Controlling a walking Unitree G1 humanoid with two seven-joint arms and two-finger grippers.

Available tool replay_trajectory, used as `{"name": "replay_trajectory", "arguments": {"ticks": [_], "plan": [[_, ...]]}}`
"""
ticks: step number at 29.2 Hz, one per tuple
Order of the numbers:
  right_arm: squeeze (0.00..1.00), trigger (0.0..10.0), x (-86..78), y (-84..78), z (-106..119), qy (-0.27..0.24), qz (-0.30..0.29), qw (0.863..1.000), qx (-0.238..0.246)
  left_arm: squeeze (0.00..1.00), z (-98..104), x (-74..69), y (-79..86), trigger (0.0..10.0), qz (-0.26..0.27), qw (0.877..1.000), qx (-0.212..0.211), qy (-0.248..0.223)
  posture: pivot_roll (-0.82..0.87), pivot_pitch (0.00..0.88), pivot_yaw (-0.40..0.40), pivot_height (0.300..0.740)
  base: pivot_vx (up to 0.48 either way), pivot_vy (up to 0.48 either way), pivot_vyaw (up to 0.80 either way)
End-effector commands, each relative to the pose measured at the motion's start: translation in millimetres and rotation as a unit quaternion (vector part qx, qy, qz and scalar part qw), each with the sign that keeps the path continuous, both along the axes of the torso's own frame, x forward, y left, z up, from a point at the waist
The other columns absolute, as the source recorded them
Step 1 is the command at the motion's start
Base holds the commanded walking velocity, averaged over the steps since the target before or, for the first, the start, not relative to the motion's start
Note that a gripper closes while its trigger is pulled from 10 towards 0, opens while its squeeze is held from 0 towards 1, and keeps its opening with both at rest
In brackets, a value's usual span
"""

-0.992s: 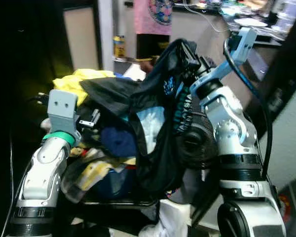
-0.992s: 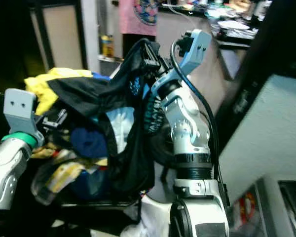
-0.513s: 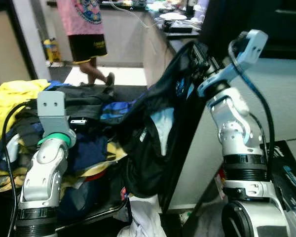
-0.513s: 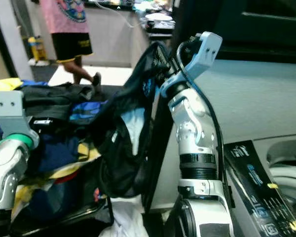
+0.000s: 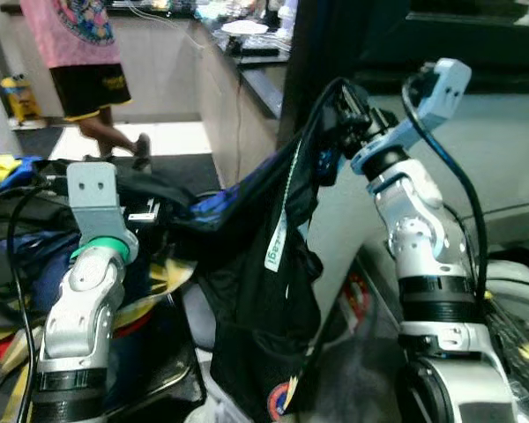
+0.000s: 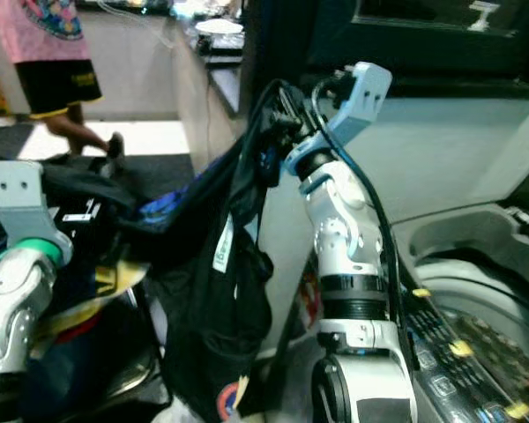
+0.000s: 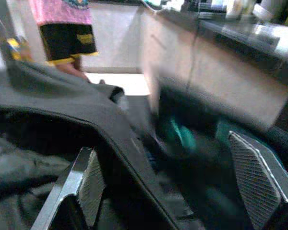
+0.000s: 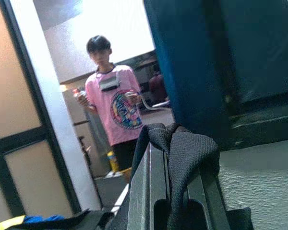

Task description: Clothes washing

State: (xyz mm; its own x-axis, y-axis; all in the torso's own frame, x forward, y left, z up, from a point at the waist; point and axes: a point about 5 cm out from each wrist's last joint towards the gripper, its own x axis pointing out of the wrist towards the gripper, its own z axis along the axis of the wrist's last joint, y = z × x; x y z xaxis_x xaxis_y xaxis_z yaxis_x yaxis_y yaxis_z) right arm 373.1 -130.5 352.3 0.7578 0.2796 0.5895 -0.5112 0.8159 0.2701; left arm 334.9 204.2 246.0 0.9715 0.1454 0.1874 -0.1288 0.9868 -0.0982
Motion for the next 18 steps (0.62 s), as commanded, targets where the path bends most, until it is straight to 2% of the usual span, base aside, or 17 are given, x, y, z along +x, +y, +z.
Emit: {"name": "replay_trajectory", "arguments": {"ticks": [1,2,3,4,5,6,7,8,9,10,11,12,13,15,16,17,18], "plan": [[0.0,10.0,-0.5,-20.3,16.2,-0.027,0.01,0.998,0.053,0.0,12.5,0.3,-11.8,10.0,-0.042,0.998,-0.027,-0.045,0.02,0.017,-0.031,0.74,0.0,0.0,-0.8],[0.0,10.0,-0.5,-20.3,16.2,-0.027,0.01,0.998,0.053,0.0,12.5,0.3,-11.8,10.0,-0.042,0.998,-0.027,-0.045,0.02,0.017,-0.031,0.74,0.0,0.0,-0.8],[0.0,10.0,-3.1,-28.8,25.4,-0.045,0.029,0.995,0.083,0.0,22.9,-2.3,-14.6,10.0,-0.057,0.994,-0.029,-0.083,0.02,0.018,-0.033,0.74,0.0,0.0,-0.8],[0.0,10.0,-7.8,-33.4,34.9,-0.068,0.047,0.992,0.097,0.0,37.2,-7.9,-23.9,10.0,-0.093,0.987,-0.017,-0.129,0.02,0.018,-0.034,0.74,0.0,0.0,-0.8],[0.0,10.0,-7.8,-33.4,34.9,-0.068,0.047,0.992,0.097,0.0,37.2,-7.9,-23.9,10.0,-0.093,0.987,-0.017,-0.129,0.02,0.018,-0.034,0.74,0.0,0.0,-0.8],[0.0,10.0,-11.3,-34.6,40.4,-0.082,0.056,0.991,0.094,0.0,50.2,-15.0,-35.3,10.0,-0.135,0.976,-0.01,-0.17,0.02,0.018,-0.034,0.74,0.0,0.0,-0.8],[0.0,10.0,-11.3,-34.6,40.4,-0.082,0.056,0.991,0.094,0.0,50.2,-15.0,-35.3,10.0,-0.135,0.976,-0.01,-0.17,0.02,0.018,-0.034,0.74,0.0,0.0,-0.8],[0.0,10.0,-12.3,-35.4,42.2,-0.086,0.052,0.992,0.08,0.0,63.4,-23.6,-48.8,10.0,-0.181,0.961,-0.005,-0.207,0.02,0.018,-0.034,0.74,0.0,0.0,-0.8],[0.0,10.0,-12.3,-35.4,42.2,-0.086,0.052,0.992,0.08,0.0,63.4,-23.6,-48.8,10.0,-0.181,0.961,-0.005,-0.207,0.02,0.018,-0.034,0.74,0.0,0.0,-0.8],[0.0,10.0,-12.8,-37.1,43.3,-0.087,0.051,0.992,0.081,0.0,77.3,-32.9,-60.1,10.0,-0.22,0.944,-0.004,-0.245,0.02,0.019,-0.032,0.74,0.0,0.0,-0.8],[0.0,10.0,-12.8,-37.1,43.3,-0.087,0.051,0.992,0.081,0.0,77.3,-32.9,-60.1,10.0,-0.22,0.944,-0.004,-0.245,0.02,0.019,-0.032,0.74,0.0,0.0,-0.8],[0.0,10.0,-13.5,-40.4,44.7,-0.089,0.052,0.99,0.092,0.0,90.7,-41.2,-67.4,10.0,-0.249,0.928,-0.01,-0.278,0.02,0.019,-0.032,0.74,0.0,0.0,-0.8],[0.0,10.0,-13.5,-40.4,44.7,-0.089,0.052,0.99,0.092,0.0,90.7,-41.2,-67.4,10.0,-0.249,0.928,-0.01,-0.278,0.02,0.019,-0.032,0.74,0.0,0.0,-0.8],[0.0,10.0,-18.0,-50.7,53.0,-0.106,0.072,0.981,0.142,0.0,112.6,-54.6,-75.5,10.0,-0.302,0.897,-0.025,-0.323,0.01,0.017,-0.032,0.74,0.0,0.0,-0.8],[0.0,10.0,-18.0,-50.7,53.0,-0.106,0.072,0.981,0.142,0.0,112.6,-54.6,-75.5,10.0,-0.302,0.897,-0.025,-0.323,0.01,0.017,-0.032,0.74,0.0,0.0,-0.8],[0.0,10.0,-19.6,-54.1,56.1,-0.113,0.081,0.977,0.16,0.0,117.2,-57.6,-76.8,10.0,-0.315,0.889,-0.027,-0.331,0.01,0.017,-0.032,0.74,0.0,0.0,-0.8],[0.0,10.0,-19.6,-54.1,56.1,-0.113,0.081,0.977,0.16,0.0,117.2,-57.6,-76.8,10.0,-0.315,0.889,-0.027,-0.331,0.01,0.017,-0.032,0.74,0.0,0.0,-0.8]]}}
